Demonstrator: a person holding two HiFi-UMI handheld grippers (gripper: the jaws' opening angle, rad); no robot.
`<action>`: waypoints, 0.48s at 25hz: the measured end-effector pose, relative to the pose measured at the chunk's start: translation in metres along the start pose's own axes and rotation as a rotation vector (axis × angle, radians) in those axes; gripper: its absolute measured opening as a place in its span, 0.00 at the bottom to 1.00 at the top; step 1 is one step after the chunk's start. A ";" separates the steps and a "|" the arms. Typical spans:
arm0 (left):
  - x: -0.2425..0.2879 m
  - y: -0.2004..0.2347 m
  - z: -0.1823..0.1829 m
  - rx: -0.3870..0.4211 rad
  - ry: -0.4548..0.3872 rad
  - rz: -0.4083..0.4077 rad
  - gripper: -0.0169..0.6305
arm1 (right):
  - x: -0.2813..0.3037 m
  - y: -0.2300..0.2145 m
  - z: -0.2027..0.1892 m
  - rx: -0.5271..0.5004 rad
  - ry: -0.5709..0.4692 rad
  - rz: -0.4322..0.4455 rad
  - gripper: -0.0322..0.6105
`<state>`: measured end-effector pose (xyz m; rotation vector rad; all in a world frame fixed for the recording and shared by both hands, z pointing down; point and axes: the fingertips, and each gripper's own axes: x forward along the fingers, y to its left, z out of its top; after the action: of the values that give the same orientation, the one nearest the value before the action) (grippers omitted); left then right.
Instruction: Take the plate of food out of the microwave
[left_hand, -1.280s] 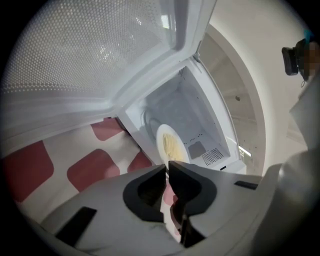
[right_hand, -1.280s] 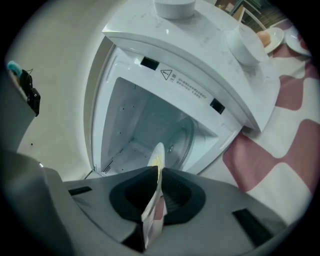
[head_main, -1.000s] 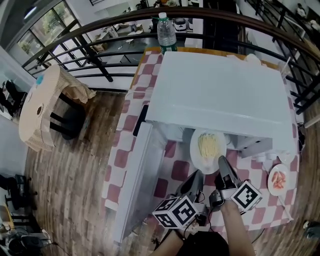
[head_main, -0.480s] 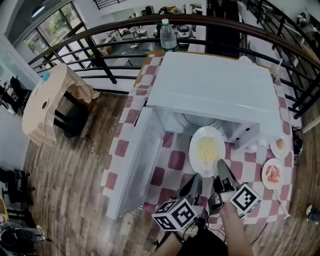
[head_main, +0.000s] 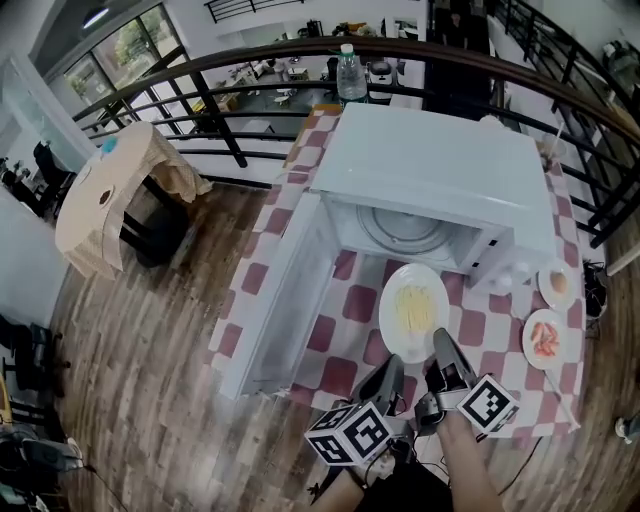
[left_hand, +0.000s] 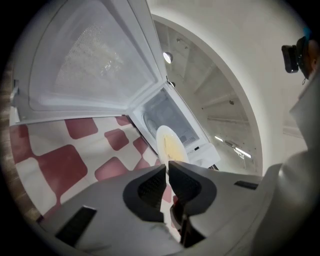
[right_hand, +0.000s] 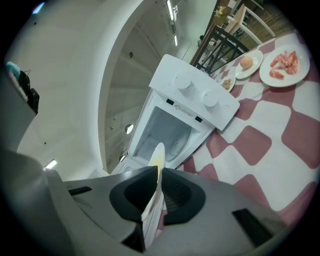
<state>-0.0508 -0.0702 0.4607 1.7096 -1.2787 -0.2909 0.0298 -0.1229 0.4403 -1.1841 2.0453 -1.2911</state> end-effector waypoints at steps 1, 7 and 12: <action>-0.003 0.000 -0.002 0.000 -0.001 0.002 0.10 | -0.003 0.000 -0.002 0.003 0.002 0.000 0.08; -0.018 -0.001 -0.009 0.006 -0.007 0.008 0.10 | -0.015 0.005 -0.010 0.015 0.003 0.011 0.09; -0.028 -0.001 -0.016 0.012 -0.013 0.011 0.10 | -0.025 0.008 -0.016 0.016 0.006 0.023 0.09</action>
<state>-0.0515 -0.0380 0.4589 1.7127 -1.3014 -0.2884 0.0279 -0.0925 0.4393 -1.1475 2.0434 -1.2986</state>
